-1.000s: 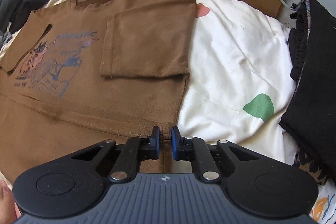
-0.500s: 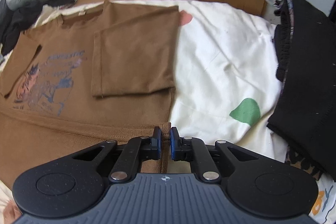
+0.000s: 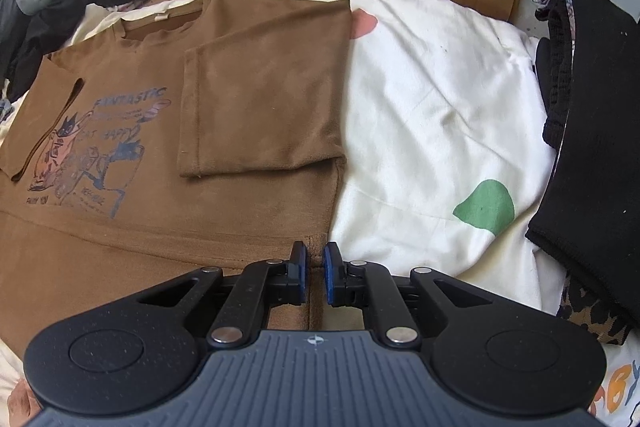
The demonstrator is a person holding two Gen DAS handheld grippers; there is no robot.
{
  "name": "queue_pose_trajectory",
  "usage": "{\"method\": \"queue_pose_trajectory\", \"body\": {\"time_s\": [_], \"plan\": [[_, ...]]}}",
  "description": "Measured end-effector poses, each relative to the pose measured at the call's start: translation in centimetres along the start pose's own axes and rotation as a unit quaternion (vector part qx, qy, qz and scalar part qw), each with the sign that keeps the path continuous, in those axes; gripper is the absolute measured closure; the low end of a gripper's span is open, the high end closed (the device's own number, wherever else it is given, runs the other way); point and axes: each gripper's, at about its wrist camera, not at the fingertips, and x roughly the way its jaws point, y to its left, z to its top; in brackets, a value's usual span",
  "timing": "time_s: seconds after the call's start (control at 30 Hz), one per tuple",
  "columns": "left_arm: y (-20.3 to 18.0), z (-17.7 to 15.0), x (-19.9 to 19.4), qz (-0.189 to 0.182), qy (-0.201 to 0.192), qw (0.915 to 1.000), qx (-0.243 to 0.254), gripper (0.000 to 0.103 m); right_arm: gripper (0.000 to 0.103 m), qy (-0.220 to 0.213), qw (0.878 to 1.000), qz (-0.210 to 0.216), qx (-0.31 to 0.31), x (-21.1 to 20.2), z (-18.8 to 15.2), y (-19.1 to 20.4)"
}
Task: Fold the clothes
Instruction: 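Lift the pinched hem up with both tools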
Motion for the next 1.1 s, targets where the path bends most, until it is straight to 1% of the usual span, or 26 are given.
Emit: {"method": "queue_pose_trajectory", "body": {"time_s": [0.1,0.23,0.43,0.6,0.87,1.1], "plan": [[0.0,0.7,-1.1,-0.003,0.001,0.9997,-0.024,0.098,0.095,-0.004,1.0,-0.007,-0.002,-0.8,-0.1,0.5],[-1.1,1.7,-2.7,0.001,-0.005,1.0,-0.005,0.099,0.096,-0.013,1.0,-0.012,-0.002,-2.5,0.2,0.8],[-1.6,2.9,-5.1,0.0,-0.02,0.9997,-0.013,0.099,0.096,-0.027,1.0,-0.006,-0.008,-5.6,1.5,0.6],[-1.9,4.3,-7.1,0.003,-0.038,0.9991,-0.018,0.099,0.096,-0.046,0.999,-0.004,0.002,-7.9,2.9,0.4],[-3.0,8.4,-10.6,-0.001,-0.075,0.9971,-0.015,0.099,0.096,-0.079,0.997,-0.004,0.013,-11.7,5.9,0.7],[-4.2,12.0,-13.5,-0.005,-0.105,0.9944,-0.01,0.099,0.097,-0.122,0.992,-0.002,0.016,-15.7,9.4,1.0]]}}
